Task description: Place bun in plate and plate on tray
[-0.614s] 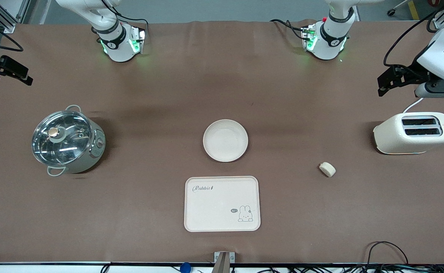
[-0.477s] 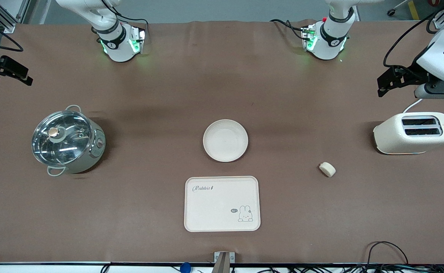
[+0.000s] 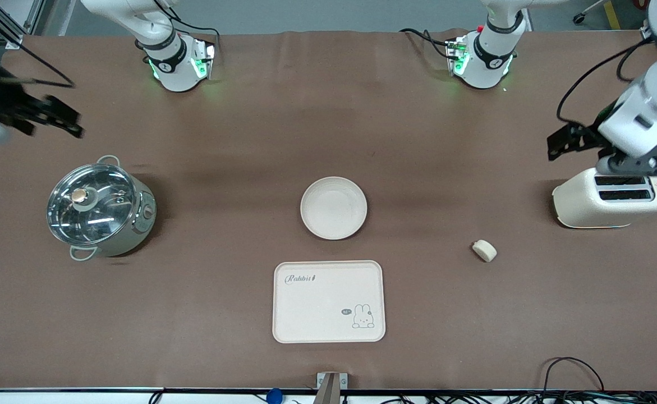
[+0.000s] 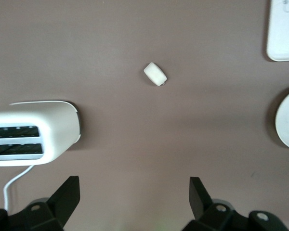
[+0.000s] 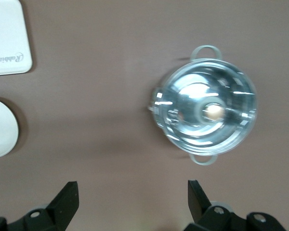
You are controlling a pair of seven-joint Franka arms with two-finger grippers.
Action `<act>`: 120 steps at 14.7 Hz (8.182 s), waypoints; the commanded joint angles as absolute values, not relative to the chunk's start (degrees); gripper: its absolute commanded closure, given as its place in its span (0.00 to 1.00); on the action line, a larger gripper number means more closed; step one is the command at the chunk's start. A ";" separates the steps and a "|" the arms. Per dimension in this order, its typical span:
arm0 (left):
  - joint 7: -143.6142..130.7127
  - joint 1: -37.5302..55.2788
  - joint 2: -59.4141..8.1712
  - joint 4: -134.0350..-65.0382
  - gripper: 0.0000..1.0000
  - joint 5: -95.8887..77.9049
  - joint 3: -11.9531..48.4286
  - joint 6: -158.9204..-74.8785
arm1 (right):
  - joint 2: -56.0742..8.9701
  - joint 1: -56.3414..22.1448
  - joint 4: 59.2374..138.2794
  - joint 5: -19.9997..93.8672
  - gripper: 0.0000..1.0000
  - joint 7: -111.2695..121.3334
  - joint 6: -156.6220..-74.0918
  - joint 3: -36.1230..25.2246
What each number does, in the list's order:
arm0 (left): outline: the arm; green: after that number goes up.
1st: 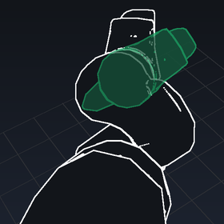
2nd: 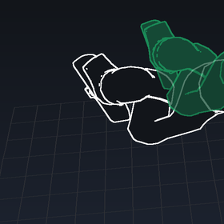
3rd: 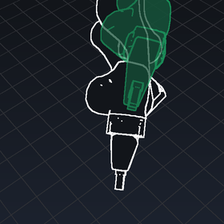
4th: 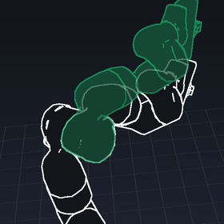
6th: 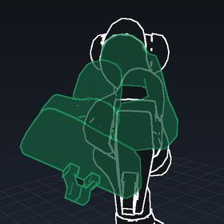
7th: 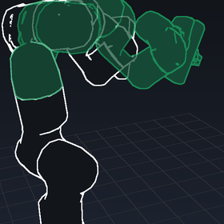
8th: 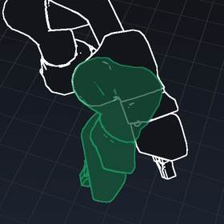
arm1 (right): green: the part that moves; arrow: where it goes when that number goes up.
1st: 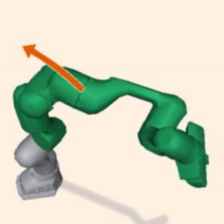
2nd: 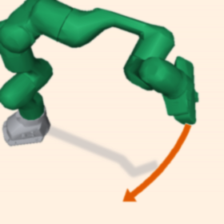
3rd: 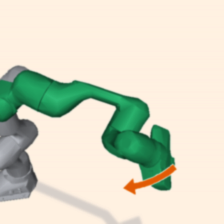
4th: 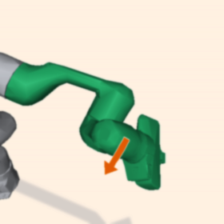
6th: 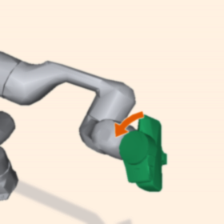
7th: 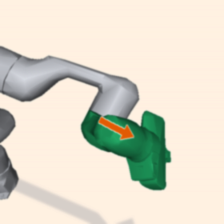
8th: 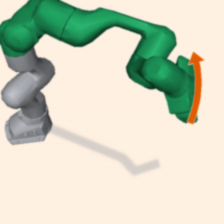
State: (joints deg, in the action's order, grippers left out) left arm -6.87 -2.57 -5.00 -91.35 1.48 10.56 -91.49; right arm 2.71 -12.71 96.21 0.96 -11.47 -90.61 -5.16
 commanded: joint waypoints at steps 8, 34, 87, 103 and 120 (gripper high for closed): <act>-23.09 -2.55 -18.34 -105.91 0.00 2.46 10.63 -124.34 | -15.63 -33.03 110.13 10.11 0.00 -30.84 -126.72 -5.45; -47.07 -1.67 -34.28 -102.13 0.77 6.68 20.63 -133.08 | -36.21 -46.32 109.42 9.93 0.24 -47.55 -157.85 -5.54; -6.06 -0.53 3.87 -91.58 0.00 4.49 9.23 -88.07 | -59.94 -33.49 70.93 15.21 0.99 -51.51 -162.16 -5.62; -6.06 -0.53 3.17 -91.41 0.00 1.93 9.67 -87.54 | -53.88 -35.07 84.81 14.77 0.99 -49.31 -165.50 -5.62; -4.66 -0.53 3.60 -91.14 0.00 2.20 9.76 -86.13 | -38.96 -29.19 84.73 14.50 0.00 -47.11 -143.47 -6.77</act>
State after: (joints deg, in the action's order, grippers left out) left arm -5.88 -0.52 2.69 -91.13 2.82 9.64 -86.48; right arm -45.13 -31.72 81.25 14.39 -48.58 -148.62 -7.47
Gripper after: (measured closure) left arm 0.000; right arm 0.000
